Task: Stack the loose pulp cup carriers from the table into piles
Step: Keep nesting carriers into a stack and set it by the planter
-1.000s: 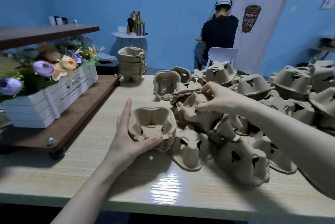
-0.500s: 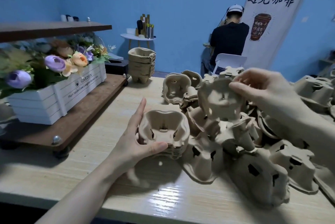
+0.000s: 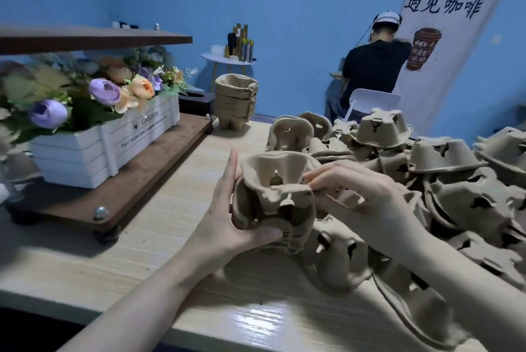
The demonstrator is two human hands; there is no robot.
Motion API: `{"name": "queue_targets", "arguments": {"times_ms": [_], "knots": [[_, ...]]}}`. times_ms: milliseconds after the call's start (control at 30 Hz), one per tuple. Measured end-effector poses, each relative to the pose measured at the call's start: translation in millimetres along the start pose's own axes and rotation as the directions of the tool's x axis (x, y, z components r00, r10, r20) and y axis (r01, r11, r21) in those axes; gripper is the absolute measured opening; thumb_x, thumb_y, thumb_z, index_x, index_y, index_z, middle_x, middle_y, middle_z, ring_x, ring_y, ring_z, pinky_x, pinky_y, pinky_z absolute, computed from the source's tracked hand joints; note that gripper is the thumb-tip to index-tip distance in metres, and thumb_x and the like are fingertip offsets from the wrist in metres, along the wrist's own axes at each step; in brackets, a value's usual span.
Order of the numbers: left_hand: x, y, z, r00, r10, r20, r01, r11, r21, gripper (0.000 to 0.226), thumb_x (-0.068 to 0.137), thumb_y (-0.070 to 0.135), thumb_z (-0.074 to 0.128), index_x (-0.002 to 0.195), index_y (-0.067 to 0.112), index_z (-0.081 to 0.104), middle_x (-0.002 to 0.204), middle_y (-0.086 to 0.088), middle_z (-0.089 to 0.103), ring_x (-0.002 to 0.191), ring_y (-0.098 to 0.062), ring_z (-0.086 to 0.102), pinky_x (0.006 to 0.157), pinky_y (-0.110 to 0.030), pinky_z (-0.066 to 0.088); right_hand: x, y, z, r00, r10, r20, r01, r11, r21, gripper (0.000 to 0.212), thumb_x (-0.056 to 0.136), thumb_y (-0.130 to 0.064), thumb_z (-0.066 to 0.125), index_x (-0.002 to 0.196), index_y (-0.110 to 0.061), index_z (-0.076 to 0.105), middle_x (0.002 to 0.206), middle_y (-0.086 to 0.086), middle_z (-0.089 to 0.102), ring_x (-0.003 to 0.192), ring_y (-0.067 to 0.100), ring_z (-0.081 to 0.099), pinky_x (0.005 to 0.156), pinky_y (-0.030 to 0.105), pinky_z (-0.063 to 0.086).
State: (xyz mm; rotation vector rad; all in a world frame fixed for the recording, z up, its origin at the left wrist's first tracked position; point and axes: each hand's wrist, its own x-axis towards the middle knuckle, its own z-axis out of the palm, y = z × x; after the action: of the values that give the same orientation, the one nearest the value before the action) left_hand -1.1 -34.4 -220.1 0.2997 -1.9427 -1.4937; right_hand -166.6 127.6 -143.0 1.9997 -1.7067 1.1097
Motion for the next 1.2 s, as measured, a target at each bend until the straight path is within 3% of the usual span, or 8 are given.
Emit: {"name": "queue_targets", "arguments": {"times_ms": [233,400,600,700,867,1033,1100,1200], "knots": [[0,1,1,1.0,0.0,-0.006,0.0,1.0,0.012,0.13,0.043,0.066,0.09,0.143,0.069,0.007,0.155,0.009,0.038,0.142,-0.009,0.039,0.117,-0.047,0.035,-2,1,9,0.998,-0.033,-0.051,0.032,0.999,-0.037,0.015,0.086,-0.02,0.069,0.085,-0.006,0.072,0.098,-0.001,0.073,0.095,0.004,0.064,0.078,0.027,0.053],[-1,5,0,1.0,-0.004,-0.022,0.005,0.999,0.036,0.134,0.04,0.07,0.089,0.138,0.075,-0.003,0.156,0.002,0.038,0.143,-0.012,0.039,0.116,-0.045,0.036,-4,0,10,0.995,-0.051,0.085,0.055,0.997,-0.045,0.013,0.088,-0.024,0.07,0.093,-0.012,0.072,0.101,-0.005,0.071,0.092,0.018,0.066,0.076,0.037,0.051],[-3,8,-1,1.0,-0.007,0.013,0.006,0.998,0.067,0.141,0.039,0.08,0.08,0.142,0.066,-0.016,0.155,0.022,0.028,0.137,0.011,0.035,0.108,-0.012,0.036,-13,-1,2,0.955,-0.107,0.275,0.182,0.947,-0.263,0.026,0.098,-0.038,0.056,0.104,-0.021,0.073,0.115,-0.005,0.066,0.1,0.024,0.058,0.082,0.043,0.047],[-4,6,0,0.999,0.022,0.033,-0.025,0.996,0.086,0.135,0.051,0.064,0.087,0.143,0.066,-0.011,0.145,0.04,0.021,0.13,0.028,0.024,0.098,0.002,0.031,-16,-4,3,0.957,-0.049,0.284,0.101,0.98,-0.172,0.025,0.097,-0.038,0.055,0.106,-0.023,0.074,0.114,-0.004,0.062,0.105,0.02,0.056,0.082,0.039,0.049],[-1,4,-3,0.995,0.066,-0.072,-0.058,0.992,0.108,0.12,0.051,0.055,0.081,0.15,0.056,0.013,0.14,0.026,0.034,0.126,0.023,0.035,0.094,0.003,0.032,-14,3,-5,0.973,0.075,0.22,-0.056,0.994,-0.089,0.033,0.093,-0.044,0.057,0.115,-0.023,0.07,0.116,-0.008,0.058,0.099,0.009,0.06,0.077,0.026,0.052],[3,2,-5,0.985,0.056,-0.161,-0.042,0.995,0.09,0.12,0.054,0.044,0.085,0.151,0.051,0.016,0.133,0.036,0.029,0.117,0.033,0.032,0.091,0.007,0.029,-10,15,-26,0.905,0.35,0.24,-0.321,0.935,-0.153,0.04,0.08,-0.063,0.054,0.1,-0.033,0.072,0.109,-0.028,0.057,0.103,0.0,0.055,0.08,0.008,0.04],[3,3,-5,0.988,0.038,-0.152,-0.028,0.997,0.069,0.12,0.054,0.043,0.086,0.152,0.05,0.017,0.135,0.034,0.031,0.115,0.034,0.034,0.089,0.007,0.03,-11,13,-26,0.876,0.378,0.3,-0.326,0.922,-0.21,0.047,0.072,-0.067,0.053,0.097,-0.032,0.073,0.106,-0.034,0.055,0.101,-0.003,0.053,0.083,0.01,0.04],[2,6,-4,0.991,0.036,-0.128,-0.028,0.998,0.061,0.115,0.049,0.057,0.079,0.148,0.052,0.021,0.138,0.033,0.03,0.118,0.033,0.032,0.088,0.008,0.029,-11,8,-19,0.768,0.469,0.436,-0.332,0.874,-0.355,0.054,0.07,-0.072,0.055,0.105,-0.035,0.071,0.099,-0.022,0.056,0.098,-0.001,0.047,0.088,0.024,0.042]]}}
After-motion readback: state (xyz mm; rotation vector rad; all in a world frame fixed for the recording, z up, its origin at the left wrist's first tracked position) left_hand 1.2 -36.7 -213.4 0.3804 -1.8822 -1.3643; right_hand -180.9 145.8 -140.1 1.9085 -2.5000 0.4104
